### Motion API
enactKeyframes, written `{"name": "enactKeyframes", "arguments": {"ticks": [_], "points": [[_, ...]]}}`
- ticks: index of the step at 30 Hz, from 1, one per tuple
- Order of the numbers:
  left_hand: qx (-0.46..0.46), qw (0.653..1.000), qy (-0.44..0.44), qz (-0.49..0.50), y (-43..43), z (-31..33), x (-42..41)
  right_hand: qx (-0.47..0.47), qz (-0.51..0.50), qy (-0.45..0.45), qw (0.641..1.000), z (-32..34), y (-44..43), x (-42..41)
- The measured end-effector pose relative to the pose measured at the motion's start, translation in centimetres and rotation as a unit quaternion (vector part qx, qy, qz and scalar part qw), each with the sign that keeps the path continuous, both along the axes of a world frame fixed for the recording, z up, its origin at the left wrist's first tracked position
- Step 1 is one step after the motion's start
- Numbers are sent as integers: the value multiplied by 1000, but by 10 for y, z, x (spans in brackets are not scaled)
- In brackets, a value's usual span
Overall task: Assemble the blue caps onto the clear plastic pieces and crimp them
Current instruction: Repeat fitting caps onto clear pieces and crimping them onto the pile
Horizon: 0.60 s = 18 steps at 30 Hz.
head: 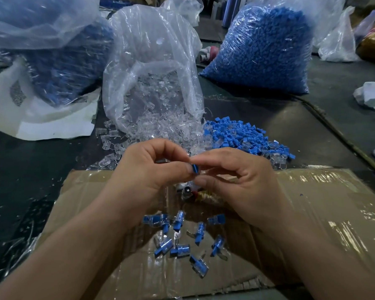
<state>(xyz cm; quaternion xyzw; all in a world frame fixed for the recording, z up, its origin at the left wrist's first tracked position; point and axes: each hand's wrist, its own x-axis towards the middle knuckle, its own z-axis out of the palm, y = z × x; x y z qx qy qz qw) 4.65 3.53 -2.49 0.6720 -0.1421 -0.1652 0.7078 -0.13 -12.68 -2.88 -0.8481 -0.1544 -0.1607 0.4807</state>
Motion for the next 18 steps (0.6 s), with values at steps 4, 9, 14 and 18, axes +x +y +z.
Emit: {"name": "enactKeyframes", "arguments": {"ticks": [4, 9, 14, 18], "points": [[-21, 999, 31, -32, 0, -1, 1, -17, 10, -48, 999, -4, -3, 1], [-38, 996, 64, -49, 0, 1, 0, -30, -4, -84, 996, -8, -5, 2], [-76, 990, 104, -64, 2, 2, 2, -48, -28, -127, 990, -8, -4, 2], [-72, 988, 114, -72, 2, 3, 2, -61, -24, -135, 989, -6, -5, 0]]}}
